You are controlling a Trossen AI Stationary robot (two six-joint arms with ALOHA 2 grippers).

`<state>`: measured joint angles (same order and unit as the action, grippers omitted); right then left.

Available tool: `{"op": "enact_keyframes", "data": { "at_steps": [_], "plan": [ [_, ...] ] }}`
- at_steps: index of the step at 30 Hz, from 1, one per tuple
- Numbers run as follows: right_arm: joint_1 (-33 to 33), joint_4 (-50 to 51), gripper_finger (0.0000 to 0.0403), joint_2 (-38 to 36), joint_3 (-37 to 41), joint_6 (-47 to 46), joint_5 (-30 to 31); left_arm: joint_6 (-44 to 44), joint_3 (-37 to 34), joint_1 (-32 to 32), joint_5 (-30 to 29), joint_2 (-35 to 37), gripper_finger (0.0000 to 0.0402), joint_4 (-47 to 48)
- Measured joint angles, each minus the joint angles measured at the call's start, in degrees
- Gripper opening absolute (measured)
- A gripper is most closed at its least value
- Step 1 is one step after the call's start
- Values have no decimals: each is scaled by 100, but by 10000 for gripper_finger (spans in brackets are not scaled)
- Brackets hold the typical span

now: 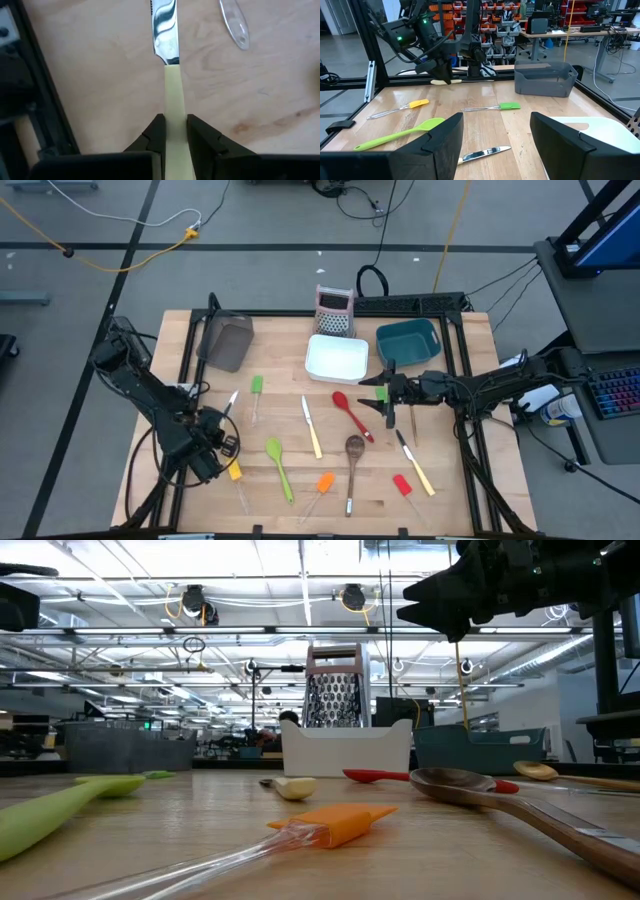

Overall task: Pick & Place Kitchen Items
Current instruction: Put the bottom left yellow knife into the black bin

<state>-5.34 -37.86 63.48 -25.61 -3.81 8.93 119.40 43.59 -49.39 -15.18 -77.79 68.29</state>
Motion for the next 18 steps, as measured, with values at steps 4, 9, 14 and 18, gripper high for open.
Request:
{"op": "enact_keyframes", "data": {
  "at_steps": [4,9,14,18],
  "plan": [
    [1,0,224,-1,0,0,0,-261,0,201,0,23,50,83],
    [1,0,224,-1,0,0,0,-547,0,518,-1,23,51,109],
    [0,0,224,0,0,0,0,-986,0,838,0,25,51,122],
    [1,0,224,0,0,0,0,-1365,0,1106,0,31,51,122]
  ]
}}
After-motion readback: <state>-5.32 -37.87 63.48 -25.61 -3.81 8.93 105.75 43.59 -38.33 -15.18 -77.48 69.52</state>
